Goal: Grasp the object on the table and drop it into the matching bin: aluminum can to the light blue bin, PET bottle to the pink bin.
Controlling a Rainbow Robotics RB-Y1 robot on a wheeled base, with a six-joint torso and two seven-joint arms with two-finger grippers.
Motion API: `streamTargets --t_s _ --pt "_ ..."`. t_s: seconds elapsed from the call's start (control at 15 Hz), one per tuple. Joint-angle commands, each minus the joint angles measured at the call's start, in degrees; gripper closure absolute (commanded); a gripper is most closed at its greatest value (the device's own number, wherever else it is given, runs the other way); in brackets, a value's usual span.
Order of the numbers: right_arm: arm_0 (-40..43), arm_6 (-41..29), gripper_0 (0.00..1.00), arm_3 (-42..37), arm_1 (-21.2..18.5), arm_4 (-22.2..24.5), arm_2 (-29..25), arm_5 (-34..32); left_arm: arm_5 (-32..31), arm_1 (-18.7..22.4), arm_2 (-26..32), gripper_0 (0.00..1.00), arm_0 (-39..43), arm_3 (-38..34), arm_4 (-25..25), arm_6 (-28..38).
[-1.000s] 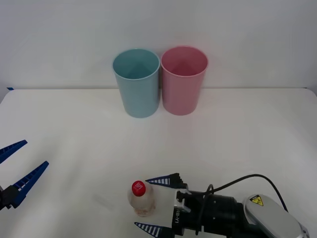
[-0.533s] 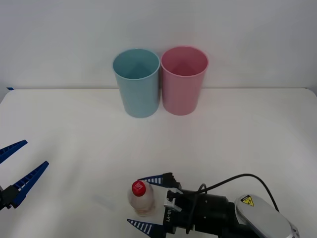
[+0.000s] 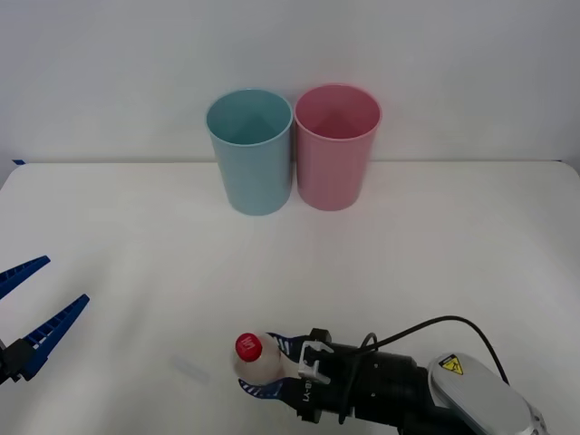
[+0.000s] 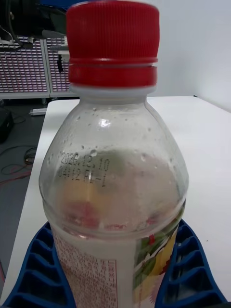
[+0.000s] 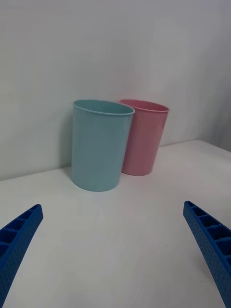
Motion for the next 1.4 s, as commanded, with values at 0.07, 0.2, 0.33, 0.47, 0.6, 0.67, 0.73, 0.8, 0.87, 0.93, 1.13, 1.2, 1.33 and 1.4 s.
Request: streamTargets --t_s 0.07,0.2,0.33,0.47,0.6,0.67,0.73,0.8,0.87,0.93,1.13,1.2,1.33,1.4 --pt "-0.25 -0.17 1.0 0.0 0.0 -0.18 0.0 -0.18 0.0 0.0 0.0 0.0 0.0 0.0 0.0 0.0" --pt "-0.51 -0.7 1.0 -0.53 -0.53 -0.71 -0.61 -0.8 0.0 0.0 0.0 0.0 0.0 0.0 0.0 0.0" --pt "-0.51 -1.14 1.0 -2.02 -1.76 -1.94 -1.05 -0.88 0.0 0.0 0.0 0.0 0.0 0.0 0.0 0.0" --pt "-0.51 -2.11 1.0 -4.22 -3.69 -5.01 -1.49 -0.97 0.0 0.0 0.0 0.0 0.0 0.0 0.0 0.0" --pt "-0.43 -2.9 1.0 -5.01 -4.66 -8.35 -3.6 -2.73 0.0 0.0 0.0 0.0 0.0 0.0 0.0 0.0" --pt "-0.51 -3.34 1.0 -5.01 -4.92 -9.58 -4.92 -3.96 0.0 0.0 0.0 0.0 0.0 0.0 0.0 0.0" --pt "-0.51 -3.78 1.0 -4.92 -5.18 -10.99 -6.06 -5.37 0.0 0.0 0.0 0.0 0.0 0.0 0.0 0.0" --pt "-0.69 -4.22 1.0 -5.01 -5.62 -12.92 -7.47 -6.6 0.0 0.0 0.0 0.0 0.0 0.0 0.0 0.0" --pt "-0.86 -4.48 1.0 -4.92 -5.89 -14.16 -8.52 -7.3 0.0 0.0 0.0 0.0 0.0 0.0 0.0 0.0" --pt "-1.13 -4.83 1.0 -5.01 -6.06 -15.21 -9.58 -7.83 0.0 0.0 0.0 0.0 0.0 0.0 0.0 0.0" --pt "-1.3 -6.15 1.0 -5.01 -6.33 -18.11 -13.0 -9.41 0.0 0.0 0.0 0.0 0.0 0.0 0.0 0.0" --pt "-1.83 -6.59 1.0 -5.19 -6.5 -18.73 -14.32 -9.41 0.0 0.0 0.0 0.0 0.0 0.0 0.0 0.0" --pt "-3.5 -7.2 1.0 -5.19 -6.94 -19.34 -16.17 -9.41 0.0 0.0 0.0 0.0 0.0 0.0 0.0 0.0" --pt "-4.82 -7.56 1.0 -5.28 -7.47 -19.96 -17.22 -9.41 0.0 0.0 0.0 0.0 0.0 0.0 0.0 0.0"
